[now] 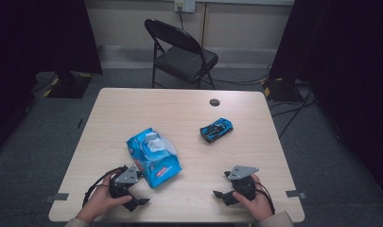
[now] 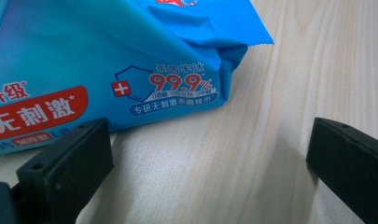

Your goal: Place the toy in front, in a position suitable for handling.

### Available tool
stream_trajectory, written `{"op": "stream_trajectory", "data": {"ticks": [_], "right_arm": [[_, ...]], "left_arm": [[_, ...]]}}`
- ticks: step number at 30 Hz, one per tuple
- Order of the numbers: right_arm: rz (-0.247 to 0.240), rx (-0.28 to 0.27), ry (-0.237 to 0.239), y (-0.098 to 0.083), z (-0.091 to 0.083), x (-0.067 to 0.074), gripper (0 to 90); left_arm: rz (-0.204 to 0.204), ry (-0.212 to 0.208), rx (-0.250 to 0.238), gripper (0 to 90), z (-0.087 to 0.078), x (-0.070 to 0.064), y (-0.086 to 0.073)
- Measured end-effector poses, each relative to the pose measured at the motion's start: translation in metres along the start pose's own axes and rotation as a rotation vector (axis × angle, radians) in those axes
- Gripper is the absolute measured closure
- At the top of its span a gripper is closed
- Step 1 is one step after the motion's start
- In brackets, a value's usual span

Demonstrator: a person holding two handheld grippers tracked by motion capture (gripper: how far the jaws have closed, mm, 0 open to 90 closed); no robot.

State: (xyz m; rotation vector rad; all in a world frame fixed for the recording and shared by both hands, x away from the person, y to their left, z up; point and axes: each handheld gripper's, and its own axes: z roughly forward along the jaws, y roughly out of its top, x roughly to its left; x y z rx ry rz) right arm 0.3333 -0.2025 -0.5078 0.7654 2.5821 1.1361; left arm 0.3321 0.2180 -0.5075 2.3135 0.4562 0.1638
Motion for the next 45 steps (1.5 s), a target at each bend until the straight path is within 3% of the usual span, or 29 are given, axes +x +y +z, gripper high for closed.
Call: {"op": "stream_trajectory", "data": {"ticks": [9,12,13,15,16,22,25,27,35,38,45], "right_arm": [[-0.011,0.006,0.014,-0.002,-0.002,-0.002,12.8],[-0.018,0.004,0.021,-0.002,-0.002,-0.003,12.8],[-0.017,0.005,0.02,-0.002,-0.002,-0.002,12.8],[-0.017,0.005,0.02,-0.002,-0.002,-0.002,12.8],[-0.019,0.004,0.022,-0.002,-0.002,-0.003,12.8],[-0.02,0.004,0.026,-0.002,-0.002,-0.003,12.7],[-0.021,0.005,0.028,-0.002,-0.002,-0.003,12.7],[-0.021,0.005,0.028,-0.002,-0.002,-0.003,12.6],[-0.023,0.005,0.029,-0.002,-0.002,-0.004,12.5],[-0.023,0.005,0.029,-0.002,-0.002,-0.004,12.5],[-0.024,0.005,0.028,-0.002,-0.002,-0.004,12.5]], "left_arm": [[-0.027,0.019,-0.008,1.4,-0.003,-0.002,-0.002],[-0.074,0.048,-0.021,20.5,-0.01,0.0,-0.002],[-0.103,0.057,-0.026,15.4,-0.012,0.0,-0.001],[-0.111,0.081,-0.028,14.2,-0.016,-0.001,0.0],[-0.113,0.093,-0.025,19.7,-0.018,-0.002,0.002],[-0.161,0.082,-0.048,15.8,-0.015,-0.005,0.015],[-0.167,0.127,-0.035,15.8,-0.011,-0.005,0.024],[-0.193,0.12,-0.049,15.6,-0.011,-0.003,0.027],[-0.209,0.168,-0.09,15.8,-0.019,0.002,0.04],[-0.18,0.209,-0.123,17.0,-0.017,0.003,0.044],[-0.193,0.295,-0.115,16.2,-0.007,0.007,0.047]]}}
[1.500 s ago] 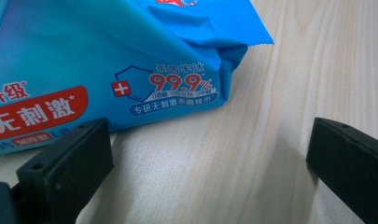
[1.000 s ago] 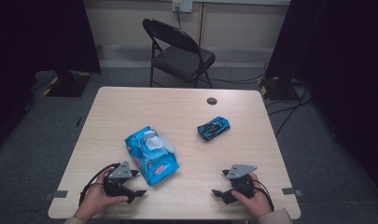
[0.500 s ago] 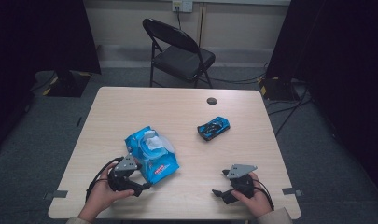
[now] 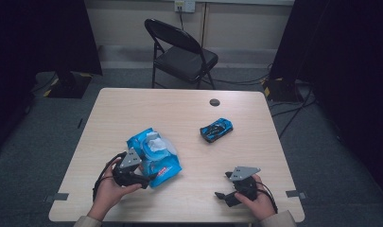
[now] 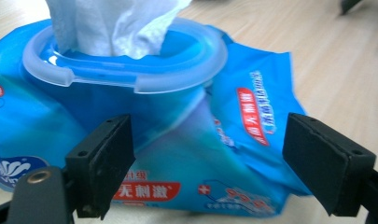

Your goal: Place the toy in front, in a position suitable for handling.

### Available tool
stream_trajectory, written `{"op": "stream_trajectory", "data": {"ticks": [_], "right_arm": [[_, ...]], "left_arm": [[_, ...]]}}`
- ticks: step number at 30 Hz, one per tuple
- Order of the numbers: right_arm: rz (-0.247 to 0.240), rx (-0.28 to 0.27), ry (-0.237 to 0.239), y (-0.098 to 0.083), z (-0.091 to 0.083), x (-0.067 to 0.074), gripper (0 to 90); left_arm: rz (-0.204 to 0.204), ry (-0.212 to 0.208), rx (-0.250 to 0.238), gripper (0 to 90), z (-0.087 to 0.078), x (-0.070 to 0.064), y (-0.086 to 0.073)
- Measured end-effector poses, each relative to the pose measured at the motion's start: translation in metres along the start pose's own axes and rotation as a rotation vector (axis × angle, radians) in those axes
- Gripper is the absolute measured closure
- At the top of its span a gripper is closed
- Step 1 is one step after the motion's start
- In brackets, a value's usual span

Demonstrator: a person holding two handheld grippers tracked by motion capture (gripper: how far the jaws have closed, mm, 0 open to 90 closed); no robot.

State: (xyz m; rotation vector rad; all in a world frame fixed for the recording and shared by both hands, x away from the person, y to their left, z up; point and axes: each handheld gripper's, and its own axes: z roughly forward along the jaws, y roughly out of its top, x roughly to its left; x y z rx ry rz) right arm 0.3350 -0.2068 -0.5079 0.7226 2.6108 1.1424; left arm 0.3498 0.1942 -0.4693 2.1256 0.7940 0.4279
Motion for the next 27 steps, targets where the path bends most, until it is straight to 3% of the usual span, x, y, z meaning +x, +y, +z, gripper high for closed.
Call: {"op": "stream_trajectory", "data": {"ticks": [5,8,12,17,20,27], "right_arm": [[0.0,0.0,0.0,0.0,0.0,0.0,12.5],[-0.001,0.0,0.001,0.0,0.0,0.0,12.5],[-0.001,0.0,0.001,0.0,0.0,0.0,12.5],[-0.001,0.0,0.0,0.0,0.0,0.0,12.4],[-0.001,0.0,0.001,0.0,0.0,0.0,12.4],[-0.002,0.0,0.002,0.0,0.0,0.0,12.3]], "left_arm": [[-0.059,0.018,0.012,15.7,0.008,0.006,-0.002],[-0.054,0.033,0.023,16.6,0.011,0.009,-0.001],[-0.046,0.054,0.014,26.4,0.013,0.017,0.001],[-0.032,0.04,0.014,35.1,0.015,0.024,0.004],[-0.004,0.031,0.012,49.4,0.014,0.026,0.005],[-0.037,0.01,0.003,56.6,0.012,0.029,0.003]]}}
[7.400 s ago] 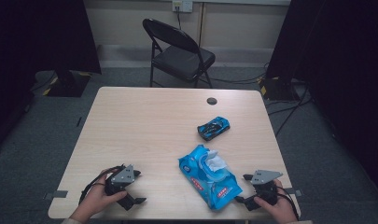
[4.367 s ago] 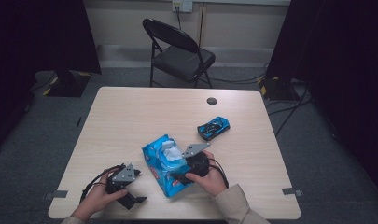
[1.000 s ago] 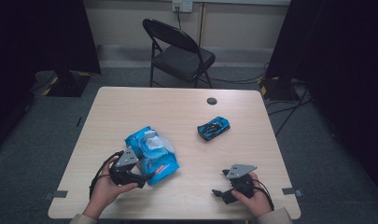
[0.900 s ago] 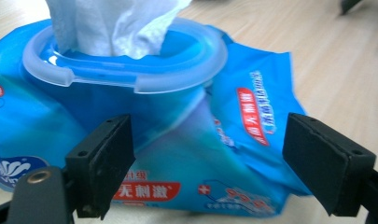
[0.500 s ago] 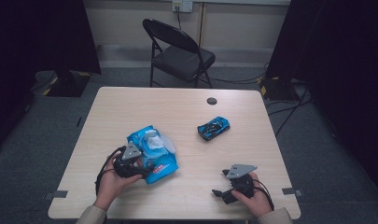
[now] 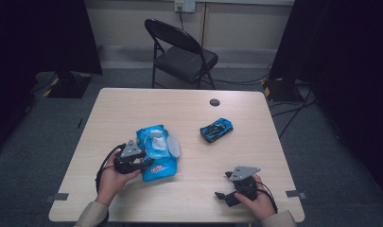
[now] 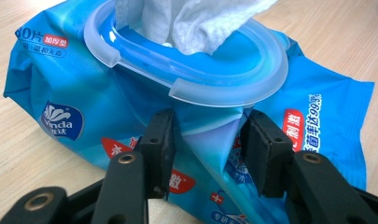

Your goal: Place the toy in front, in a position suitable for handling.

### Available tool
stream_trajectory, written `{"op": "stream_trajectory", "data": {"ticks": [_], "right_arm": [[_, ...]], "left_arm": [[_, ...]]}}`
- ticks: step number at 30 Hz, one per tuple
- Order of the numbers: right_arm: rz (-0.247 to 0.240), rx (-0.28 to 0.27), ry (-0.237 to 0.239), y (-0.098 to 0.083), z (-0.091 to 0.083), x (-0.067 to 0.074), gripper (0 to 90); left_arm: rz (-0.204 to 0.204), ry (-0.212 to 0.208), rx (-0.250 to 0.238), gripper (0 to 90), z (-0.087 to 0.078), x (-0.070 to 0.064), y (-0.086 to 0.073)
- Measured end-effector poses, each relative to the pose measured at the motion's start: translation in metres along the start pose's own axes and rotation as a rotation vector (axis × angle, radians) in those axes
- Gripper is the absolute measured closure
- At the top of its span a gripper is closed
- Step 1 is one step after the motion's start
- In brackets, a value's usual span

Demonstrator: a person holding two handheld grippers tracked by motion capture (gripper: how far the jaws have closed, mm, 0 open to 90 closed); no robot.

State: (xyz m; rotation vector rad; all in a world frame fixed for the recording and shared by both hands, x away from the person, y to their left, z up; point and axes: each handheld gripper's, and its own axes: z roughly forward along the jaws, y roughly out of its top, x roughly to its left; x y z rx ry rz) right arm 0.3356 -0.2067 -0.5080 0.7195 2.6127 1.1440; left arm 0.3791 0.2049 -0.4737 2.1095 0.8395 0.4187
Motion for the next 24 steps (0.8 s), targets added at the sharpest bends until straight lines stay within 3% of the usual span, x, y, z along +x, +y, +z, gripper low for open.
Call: {"op": "stream_trajectory", "data": {"ticks": [7,13,18,21,24], "right_arm": [[0.0,0.002,-0.001,0.0,0.0,0.0,11.9],[0.018,0.008,-0.014,0.008,0.006,0.003,15.0],[0.016,-0.038,0.025,0.038,0.015,0.006,14.2],[0.043,-0.081,0.06,0.056,0.027,0.005,14.2],[0.016,-0.084,0.087,0.078,0.044,0.009,14.9]], "left_arm": [[-0.039,-0.041,0.009,54.4,-0.004,0.001,-0.002],[-0.046,-0.091,0.017,39.8,-0.011,-0.001,-0.003],[-0.03,-0.143,0.021,31.4,-0.016,-0.005,-0.003],[-0.013,-0.15,0.037,27.5,-0.015,-0.011,-0.005],[0.006,-0.149,0.054,25.1,-0.013,-0.015,-0.007]]}}
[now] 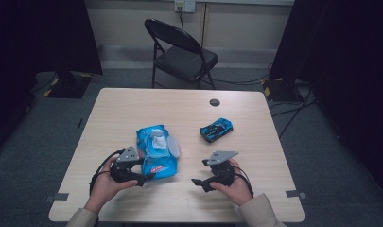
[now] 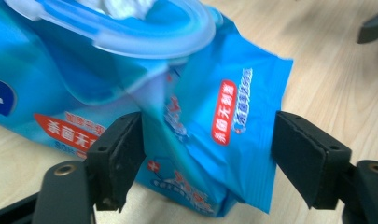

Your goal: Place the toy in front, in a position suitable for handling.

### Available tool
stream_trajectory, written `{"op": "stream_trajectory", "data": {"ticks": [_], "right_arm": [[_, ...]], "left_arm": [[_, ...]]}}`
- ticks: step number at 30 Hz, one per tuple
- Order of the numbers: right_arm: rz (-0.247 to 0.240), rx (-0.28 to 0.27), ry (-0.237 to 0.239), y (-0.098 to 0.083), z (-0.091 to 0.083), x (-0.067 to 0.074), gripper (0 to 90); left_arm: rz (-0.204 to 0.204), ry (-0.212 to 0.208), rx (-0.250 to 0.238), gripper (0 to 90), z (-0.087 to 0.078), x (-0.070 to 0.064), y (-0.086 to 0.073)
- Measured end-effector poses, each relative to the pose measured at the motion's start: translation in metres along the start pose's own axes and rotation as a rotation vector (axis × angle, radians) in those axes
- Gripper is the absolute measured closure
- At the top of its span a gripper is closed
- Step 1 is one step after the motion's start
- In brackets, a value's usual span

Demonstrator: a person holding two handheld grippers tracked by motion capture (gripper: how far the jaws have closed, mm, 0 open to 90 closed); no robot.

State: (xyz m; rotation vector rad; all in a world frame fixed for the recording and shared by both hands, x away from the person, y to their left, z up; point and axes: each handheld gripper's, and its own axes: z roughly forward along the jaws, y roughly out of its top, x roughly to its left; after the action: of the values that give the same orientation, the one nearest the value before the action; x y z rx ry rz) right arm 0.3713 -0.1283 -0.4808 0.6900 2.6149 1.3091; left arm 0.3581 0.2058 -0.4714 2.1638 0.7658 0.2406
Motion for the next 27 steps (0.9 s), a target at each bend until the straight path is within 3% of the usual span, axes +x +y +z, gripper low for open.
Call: {"op": "stream_trajectory", "data": {"ticks": [3,8,12,15,22,27], "right_arm": [[-0.025,-0.005,0.015,0.014,0.019,0.004,16.4],[-0.057,0.019,0.065,0.027,0.048,0.01,27.9],[-0.096,0.038,0.066,0.033,0.061,0.013,32.1],[-0.089,0.048,0.06,0.036,0.069,0.011,32.7],[-0.129,0.058,0.046,0.042,0.075,0.003,40.1],[-0.09,0.05,0.035,0.052,0.086,-0.005,40.7]], "left_arm": [[-0.006,-0.015,0.012,25.3,-0.001,0.0,-0.002],[0.005,-0.036,0.038,28.8,-0.001,0.001,-0.008],[0.0,-0.045,0.041,30.9,-0.002,0.002,-0.01],[-0.003,-0.046,0.038,31.5,-0.002,0.003,-0.01],[-0.015,-0.046,0.024,31.1,0.001,0.009,-0.008],[-0.049,-0.02,-0.002,29.6,0.005,0.026,-0.008]]}}
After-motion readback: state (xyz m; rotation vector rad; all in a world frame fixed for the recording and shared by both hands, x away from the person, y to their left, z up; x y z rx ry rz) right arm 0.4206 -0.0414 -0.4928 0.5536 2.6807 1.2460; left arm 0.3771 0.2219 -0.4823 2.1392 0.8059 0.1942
